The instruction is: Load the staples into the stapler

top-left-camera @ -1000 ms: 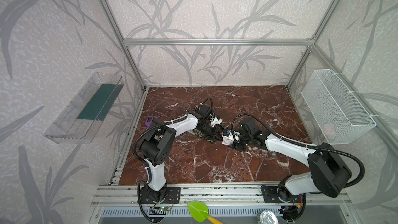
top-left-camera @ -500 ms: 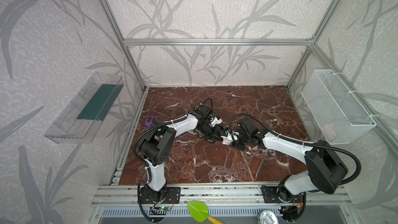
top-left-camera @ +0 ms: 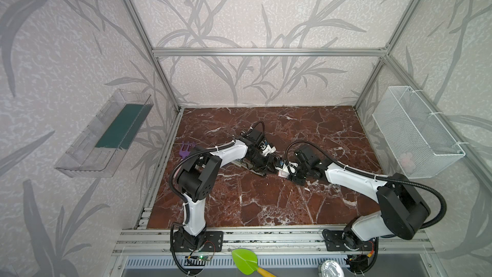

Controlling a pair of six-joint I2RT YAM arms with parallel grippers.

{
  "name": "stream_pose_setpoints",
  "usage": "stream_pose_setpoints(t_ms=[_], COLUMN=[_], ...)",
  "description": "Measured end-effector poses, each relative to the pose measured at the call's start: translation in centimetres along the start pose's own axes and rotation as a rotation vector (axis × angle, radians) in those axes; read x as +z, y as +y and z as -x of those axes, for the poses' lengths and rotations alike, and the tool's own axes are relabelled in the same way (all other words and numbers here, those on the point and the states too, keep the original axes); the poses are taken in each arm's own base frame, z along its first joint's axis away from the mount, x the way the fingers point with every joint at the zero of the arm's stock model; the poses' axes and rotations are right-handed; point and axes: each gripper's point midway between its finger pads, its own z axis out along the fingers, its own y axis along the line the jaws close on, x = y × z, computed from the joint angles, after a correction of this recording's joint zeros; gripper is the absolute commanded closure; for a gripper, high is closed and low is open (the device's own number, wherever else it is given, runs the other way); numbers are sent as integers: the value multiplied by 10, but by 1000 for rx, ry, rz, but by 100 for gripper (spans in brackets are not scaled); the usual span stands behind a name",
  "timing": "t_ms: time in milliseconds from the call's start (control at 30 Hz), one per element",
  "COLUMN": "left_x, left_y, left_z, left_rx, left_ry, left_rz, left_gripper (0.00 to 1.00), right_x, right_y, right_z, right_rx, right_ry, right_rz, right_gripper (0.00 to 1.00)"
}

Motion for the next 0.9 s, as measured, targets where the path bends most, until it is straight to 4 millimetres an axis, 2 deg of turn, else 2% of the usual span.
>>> stream_pose_setpoints(t_ms=[167,200,267,333,467,700,767,833,900], left_x=[5,5,5,4,3,-1,-2,-3,-4], left_y=[5,5,5,5,6,10,11,12,13], left_z=[3,5,8,11,13,14,13,12,11], left_rx=[-19,-21,-25,-28,-35,-39,-44,-49,-52], left_ry=[8,6,0,-7,-15,-32,-35,-35,-36], left_rz=[8,9,14,21,38,67,70,73,77], left_gripper=[100,97,85,82,82,82,82,83,83], right_x=[0,0,1,2,4,13,16,18,19], right_y=[-1,-1,-1,-2,-7,-31,-38,-44,-48], right_z=[-8,-9,-10,-13,-22,-61,-65,-64,-62], right_rx=[11,11,11,18,54,190,220,244,256], right_ry=[21,23,26,34,58,173,198,210,215], right_rz=[0,1,2,2,-4,-40,-52,-58,-65], right_gripper=[58,58,58,58,57,55,53,45,40])
